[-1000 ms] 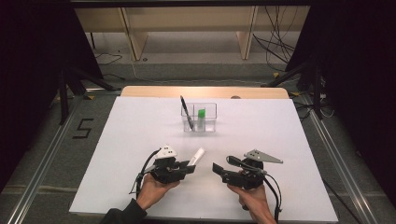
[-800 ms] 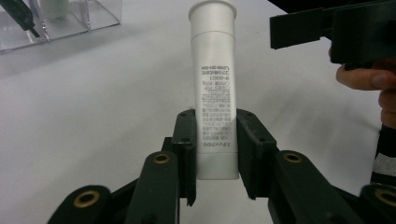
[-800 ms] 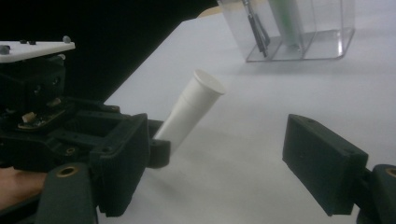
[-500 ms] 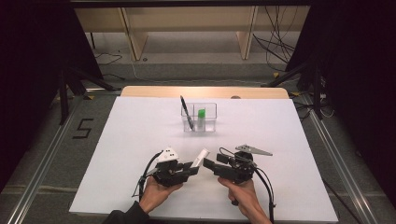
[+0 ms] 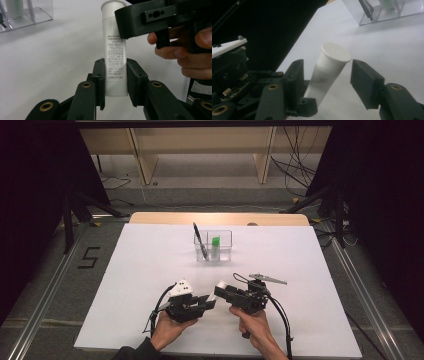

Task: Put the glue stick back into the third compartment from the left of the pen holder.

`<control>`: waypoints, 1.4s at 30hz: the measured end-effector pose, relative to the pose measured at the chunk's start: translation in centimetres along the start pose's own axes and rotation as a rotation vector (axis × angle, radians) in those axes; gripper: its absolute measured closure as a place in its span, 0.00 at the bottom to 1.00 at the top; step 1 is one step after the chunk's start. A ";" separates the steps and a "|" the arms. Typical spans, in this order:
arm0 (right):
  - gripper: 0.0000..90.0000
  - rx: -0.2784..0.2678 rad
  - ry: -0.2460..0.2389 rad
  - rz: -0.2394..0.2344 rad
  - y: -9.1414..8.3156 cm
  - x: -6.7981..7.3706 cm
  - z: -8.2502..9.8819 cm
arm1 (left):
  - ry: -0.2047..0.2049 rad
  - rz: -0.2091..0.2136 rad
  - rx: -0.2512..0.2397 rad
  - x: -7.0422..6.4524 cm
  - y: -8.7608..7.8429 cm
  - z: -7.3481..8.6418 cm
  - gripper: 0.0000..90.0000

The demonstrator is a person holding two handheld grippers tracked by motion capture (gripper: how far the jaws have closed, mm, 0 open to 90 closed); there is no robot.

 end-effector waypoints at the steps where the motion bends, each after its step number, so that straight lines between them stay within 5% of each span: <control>1: 0.53 0.001 0.004 -0.004 0.0 0.0 0.0 | 0.001 0.003 0.000 -0.1 0.0 0.0 0.79; 25: 0.75 0.003 0.041 -0.090 -0.1 0.2 -0.1 | 0.048 0.017 -0.005 -0.3 0.1 0.0 0.77; 33: 0.75 -0.029 0.011 -0.087 -0.9 0.1 -0.7 | 0.047 0.036 0.011 -0.1 -0.1 0.0 0.38; 42: 0.75 -0.074 -0.027 -0.053 -2.0 -0.1 -1.9 | 0.054 -0.003 0.013 1.5 -1.4 0.4 0.29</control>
Point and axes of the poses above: each handheld gripper's, and its own axes: y roughly forward along the jaws, z roughly out of its underside, x roughly to its left, the point moved 4 cm from there along y, roughly forward along the jaws, and after that the axes turned 8 degrees about y, right-handed, at the moved point
